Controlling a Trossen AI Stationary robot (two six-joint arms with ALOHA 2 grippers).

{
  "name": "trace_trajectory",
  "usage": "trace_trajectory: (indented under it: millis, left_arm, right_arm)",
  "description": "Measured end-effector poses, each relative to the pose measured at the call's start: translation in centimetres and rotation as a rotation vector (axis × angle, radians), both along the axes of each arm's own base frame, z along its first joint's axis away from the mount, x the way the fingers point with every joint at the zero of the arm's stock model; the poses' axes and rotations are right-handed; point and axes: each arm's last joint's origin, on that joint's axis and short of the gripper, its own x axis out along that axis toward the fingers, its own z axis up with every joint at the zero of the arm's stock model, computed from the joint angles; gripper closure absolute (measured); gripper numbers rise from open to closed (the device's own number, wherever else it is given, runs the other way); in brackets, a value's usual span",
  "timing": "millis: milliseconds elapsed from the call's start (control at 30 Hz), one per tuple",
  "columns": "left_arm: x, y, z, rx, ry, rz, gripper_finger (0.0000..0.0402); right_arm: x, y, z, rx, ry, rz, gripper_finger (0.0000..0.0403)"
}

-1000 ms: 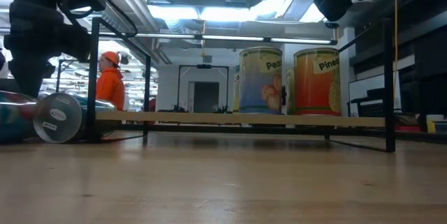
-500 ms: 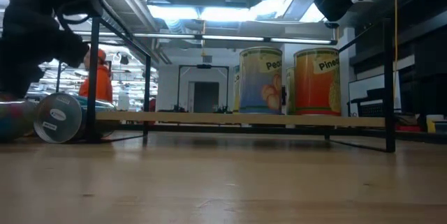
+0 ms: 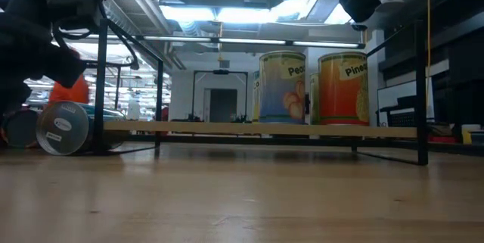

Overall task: Pick and place cans onto a shelf
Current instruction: Put the canned tomatoes on the shelf

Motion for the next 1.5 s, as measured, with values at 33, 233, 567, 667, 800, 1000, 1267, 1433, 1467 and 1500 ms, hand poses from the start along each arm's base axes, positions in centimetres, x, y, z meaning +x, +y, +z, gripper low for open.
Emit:
trace_trajectory:
  millis: [33, 233, 567, 667, 800, 1000, 1267, 1433, 1467, 1500]
  left_arm:
    - [0.00, -0.01, 0.00, -0.004, 0.001, 0.003, 0.0246]
    - [-0.28, -0.25, 0.04, -0.099, 0.046, 0.031, 0.0246]
    - [-0.55, -0.44, 0.09, -0.172, 0.078, 0.036, 0.0246]
    - [-0.54, -0.52, 0.15, -0.203, 0.075, 0.029, 0.0248]
    - [-0.52, -0.55, 0.17, -0.215, 0.073, 0.028, 0.0260]
    - [-0.52, -0.56, 0.17, -0.216, 0.074, 0.027, 0.0281]
    - [-0.52, -0.55, 0.17, -0.216, 0.074, 0.027, 0.0314]
    - [-0.53, -0.55, 0.17, -0.215, 0.074, 0.028, 0.0343]
    - [-0.53, -0.55, 0.17, -0.215, 0.074, 0.028, 0.0349]
    - [-0.53, -0.55, 0.17, -0.214, 0.074, 0.028, 0.0354]
  right_arm:
    - [0.01, 0.00, 0.02, -0.001, -0.002, 0.000, 0.0341]
    - [0.04, -0.01, 0.04, -0.004, -0.006, 0.002, 0.0341]
    - [0.02, 0.00, 0.02, -0.003, -0.004, 0.002, 0.0341]
    - [0.01, 0.00, 0.01, -0.003, -0.002, 0.002, 0.0341]
    - [0.01, 0.00, 0.01, -0.003, -0.002, 0.002, 0.0341]
    - [-0.01, 0.01, -0.02, -0.002, 0.002, 0.002, 0.0341]
    - [-0.02, 0.01, -0.02, -0.002, 0.002, 0.002, 0.0341]
    - [-0.02, 0.00, -0.02, -0.002, 0.002, 0.002, 0.0341]
    - [-0.02, 0.00, -0.02, -0.002, 0.002, 0.002, 0.0341]
    - [-0.01, 0.01, -0.02, -0.002, 0.002, 0.002, 0.0341]
